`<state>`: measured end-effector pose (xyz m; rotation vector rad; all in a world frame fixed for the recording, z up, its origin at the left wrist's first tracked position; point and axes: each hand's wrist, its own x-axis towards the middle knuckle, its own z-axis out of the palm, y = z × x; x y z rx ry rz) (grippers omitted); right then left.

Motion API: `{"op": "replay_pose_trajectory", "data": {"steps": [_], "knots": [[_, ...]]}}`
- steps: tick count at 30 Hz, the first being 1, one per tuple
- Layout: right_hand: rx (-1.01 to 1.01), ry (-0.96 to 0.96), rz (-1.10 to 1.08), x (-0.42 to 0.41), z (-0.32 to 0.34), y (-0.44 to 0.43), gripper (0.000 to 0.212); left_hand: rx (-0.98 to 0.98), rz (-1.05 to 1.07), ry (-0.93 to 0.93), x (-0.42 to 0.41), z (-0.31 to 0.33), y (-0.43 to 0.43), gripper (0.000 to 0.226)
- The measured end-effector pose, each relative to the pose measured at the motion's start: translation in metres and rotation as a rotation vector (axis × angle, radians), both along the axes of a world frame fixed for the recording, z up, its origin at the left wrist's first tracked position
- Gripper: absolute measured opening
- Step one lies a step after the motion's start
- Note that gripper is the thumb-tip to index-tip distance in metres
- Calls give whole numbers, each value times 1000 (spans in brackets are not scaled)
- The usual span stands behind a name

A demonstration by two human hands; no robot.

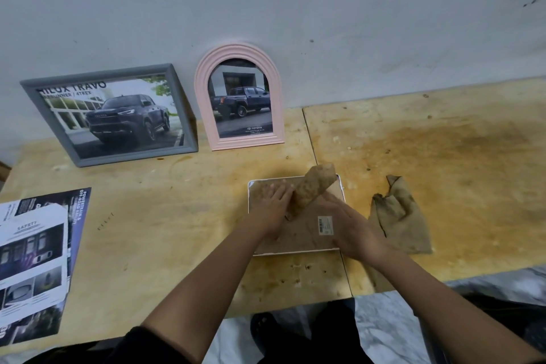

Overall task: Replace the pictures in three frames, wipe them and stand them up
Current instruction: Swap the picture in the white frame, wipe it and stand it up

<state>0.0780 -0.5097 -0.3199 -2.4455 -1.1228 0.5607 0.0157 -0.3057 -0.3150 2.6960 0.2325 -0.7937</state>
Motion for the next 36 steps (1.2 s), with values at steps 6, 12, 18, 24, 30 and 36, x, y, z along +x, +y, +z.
{"op": "replay_pose_trajectory", "data": {"steps": [6,12,18,24,30,36], "knots": [[-109,60,73,13,1,19,77,-150,26,6,-10,0,12,103],[-443,-19,271,31,-5,56,91,-159,13,5,-7,1,14,107],[-496,-74,270,32,9,61,87,-131,8,26,-5,4,13,107],[-129,153,117,23,-1,27,83,-139,16,-10,-8,-1,17,97],[115,41,-174,1,-25,-23,49,-250,343,-221,-34,-16,17,89],[-37,251,-618,23,-14,8,38,-251,864,-348,-46,-24,9,36]]}}
